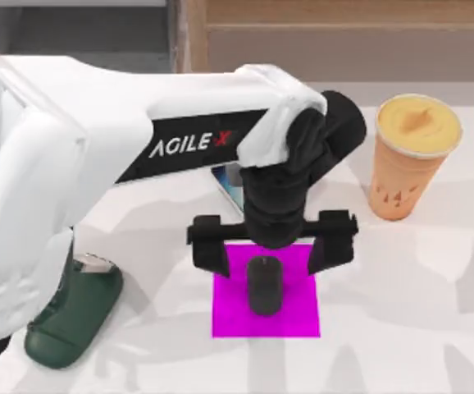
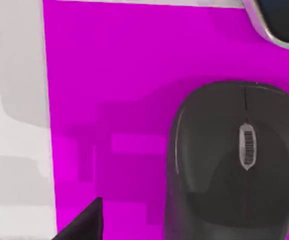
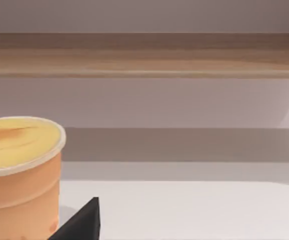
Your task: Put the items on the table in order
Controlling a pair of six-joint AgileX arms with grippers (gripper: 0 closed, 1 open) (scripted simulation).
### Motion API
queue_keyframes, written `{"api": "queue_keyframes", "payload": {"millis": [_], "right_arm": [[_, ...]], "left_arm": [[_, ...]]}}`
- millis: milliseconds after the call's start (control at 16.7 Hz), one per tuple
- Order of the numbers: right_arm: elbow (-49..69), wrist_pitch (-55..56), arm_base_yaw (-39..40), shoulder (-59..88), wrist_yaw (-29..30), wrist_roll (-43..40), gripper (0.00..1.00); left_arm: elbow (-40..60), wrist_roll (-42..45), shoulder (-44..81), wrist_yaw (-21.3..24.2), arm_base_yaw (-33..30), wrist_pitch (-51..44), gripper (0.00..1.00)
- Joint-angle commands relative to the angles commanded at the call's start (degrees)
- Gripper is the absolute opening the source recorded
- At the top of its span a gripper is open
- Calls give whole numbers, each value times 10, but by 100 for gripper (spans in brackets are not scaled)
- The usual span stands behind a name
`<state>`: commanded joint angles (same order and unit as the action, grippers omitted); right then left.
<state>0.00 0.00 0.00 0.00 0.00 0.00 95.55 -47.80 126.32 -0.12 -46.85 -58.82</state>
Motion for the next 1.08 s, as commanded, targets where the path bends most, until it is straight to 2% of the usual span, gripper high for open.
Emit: {"api": "queue_keyframes", "payload": {"millis": [300, 840, 1080], "right_arm": [[0, 0, 0, 0, 0, 0, 100], [0, 0, 0, 0, 0, 0, 100], [0, 0, 0, 0, 0, 0, 100]], "left_arm": [[137, -41, 69, 2, 21, -75, 100], [523, -145, 262, 7, 77, -278, 100], [654, -178, 320, 10, 95, -345, 100]]}}
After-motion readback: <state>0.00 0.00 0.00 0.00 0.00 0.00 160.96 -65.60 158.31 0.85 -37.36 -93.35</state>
